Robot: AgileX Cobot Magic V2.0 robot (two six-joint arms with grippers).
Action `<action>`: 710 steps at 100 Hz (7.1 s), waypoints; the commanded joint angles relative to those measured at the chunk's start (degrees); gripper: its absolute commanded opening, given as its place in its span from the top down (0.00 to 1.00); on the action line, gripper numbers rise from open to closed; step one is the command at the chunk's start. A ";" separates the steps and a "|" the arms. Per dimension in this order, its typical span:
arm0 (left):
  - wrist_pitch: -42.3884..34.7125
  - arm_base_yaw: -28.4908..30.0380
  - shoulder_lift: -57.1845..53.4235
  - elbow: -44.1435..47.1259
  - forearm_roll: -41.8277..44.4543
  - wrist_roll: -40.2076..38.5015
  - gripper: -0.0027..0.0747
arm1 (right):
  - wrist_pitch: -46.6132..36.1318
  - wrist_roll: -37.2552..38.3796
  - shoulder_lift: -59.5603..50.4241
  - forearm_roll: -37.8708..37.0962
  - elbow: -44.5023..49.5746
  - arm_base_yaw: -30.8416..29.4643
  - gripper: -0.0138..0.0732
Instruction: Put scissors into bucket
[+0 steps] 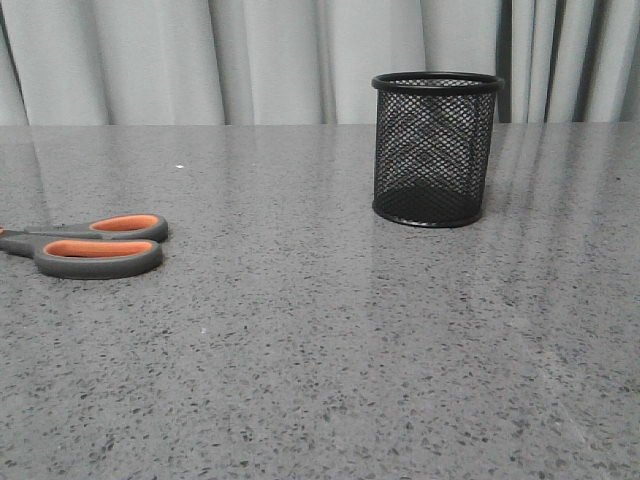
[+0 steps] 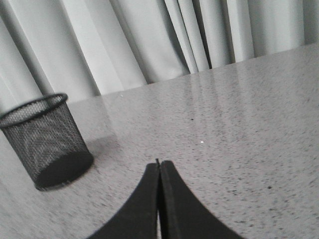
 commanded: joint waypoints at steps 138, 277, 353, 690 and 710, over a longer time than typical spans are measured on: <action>43.04 -1.71 24.97 -47.90 -5.63 18.31 0.94 | 38.95 -1.58 24.48 0.83 -42.22 1.41 0.76; 65.46 -19.44 65.04 -74.04 9.69 60.24 0.52 | 47.82 -3.30 32.05 0.97 -50.74 5.13 0.40; 65.90 -22.93 86.39 -74.04 23.82 70.38 0.52 | 49.05 -4.70 32.05 0.49 -50.74 7.22 0.40; 62.40 -67.38 81.71 -105.09 45.88 38.16 0.99 | 43.57 -22.25 45.17 44.86 -57.14 7.78 0.40; 62.06 -68.85 83.91 -107.35 46.12 38.16 0.99 | 44.18 -23.27 47.08 45.31 -57.14 7.78 0.40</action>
